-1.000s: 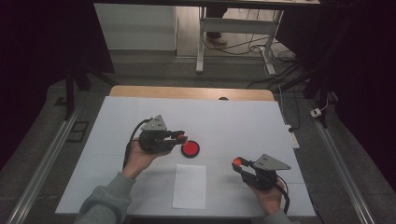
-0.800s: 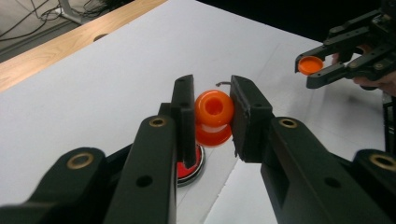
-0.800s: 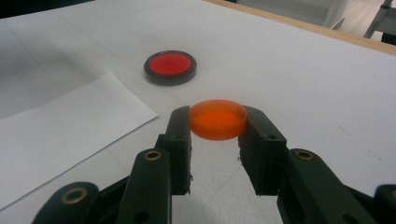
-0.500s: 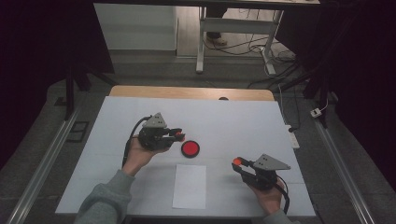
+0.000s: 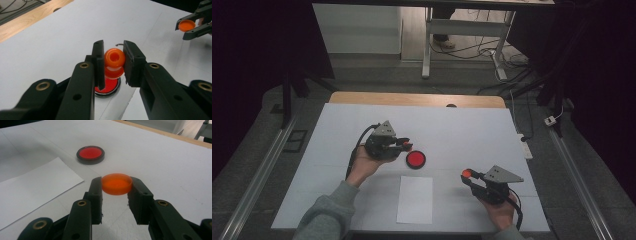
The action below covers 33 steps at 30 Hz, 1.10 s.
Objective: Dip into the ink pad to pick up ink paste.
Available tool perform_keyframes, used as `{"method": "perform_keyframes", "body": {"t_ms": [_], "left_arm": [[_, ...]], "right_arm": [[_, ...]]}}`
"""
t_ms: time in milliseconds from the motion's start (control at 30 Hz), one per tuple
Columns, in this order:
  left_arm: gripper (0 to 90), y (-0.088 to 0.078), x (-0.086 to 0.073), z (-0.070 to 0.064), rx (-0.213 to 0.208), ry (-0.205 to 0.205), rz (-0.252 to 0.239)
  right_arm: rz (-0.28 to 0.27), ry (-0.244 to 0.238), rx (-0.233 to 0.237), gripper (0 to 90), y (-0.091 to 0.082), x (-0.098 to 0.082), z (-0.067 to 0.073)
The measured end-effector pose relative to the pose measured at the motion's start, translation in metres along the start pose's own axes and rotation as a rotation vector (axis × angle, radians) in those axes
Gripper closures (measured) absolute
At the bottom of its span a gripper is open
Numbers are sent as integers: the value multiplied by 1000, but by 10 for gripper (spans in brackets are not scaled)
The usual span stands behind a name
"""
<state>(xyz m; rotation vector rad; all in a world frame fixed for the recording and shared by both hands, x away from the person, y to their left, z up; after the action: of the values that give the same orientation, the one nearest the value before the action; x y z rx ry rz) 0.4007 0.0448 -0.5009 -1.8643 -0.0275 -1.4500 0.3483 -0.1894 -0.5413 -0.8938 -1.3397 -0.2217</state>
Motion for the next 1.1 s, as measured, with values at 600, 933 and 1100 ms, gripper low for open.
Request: {"method": "perform_keyframes", "body": {"t_ms": [600, 933, 1100], "left_arm": [[726, 20, -7, 9, 14, -2, 46], [725, 36, -13, 11, 14, 7, 78], [725, 42, -17, 14, 14, 4, 99]], "right_arm": [[12, -7, 2, 645, 2, -2, 1], [14, -9, 6, 645, 3, -3, 1], [17, -7, 2, 645, 3, -3, 1]]}}
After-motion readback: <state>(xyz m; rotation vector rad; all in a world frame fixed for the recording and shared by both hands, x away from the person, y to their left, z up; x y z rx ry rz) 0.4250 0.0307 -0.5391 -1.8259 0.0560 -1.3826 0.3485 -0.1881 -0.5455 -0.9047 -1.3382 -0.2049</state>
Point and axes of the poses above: each handheld gripper's, and its own axes: y roughly forward along the jaws, x roughly out of its top, z roughly to its left, the point moved 10 cm from there along y, roughly forward along the jaws, and after that the axes turned 1 degree about -z, right-handed, at the moved point
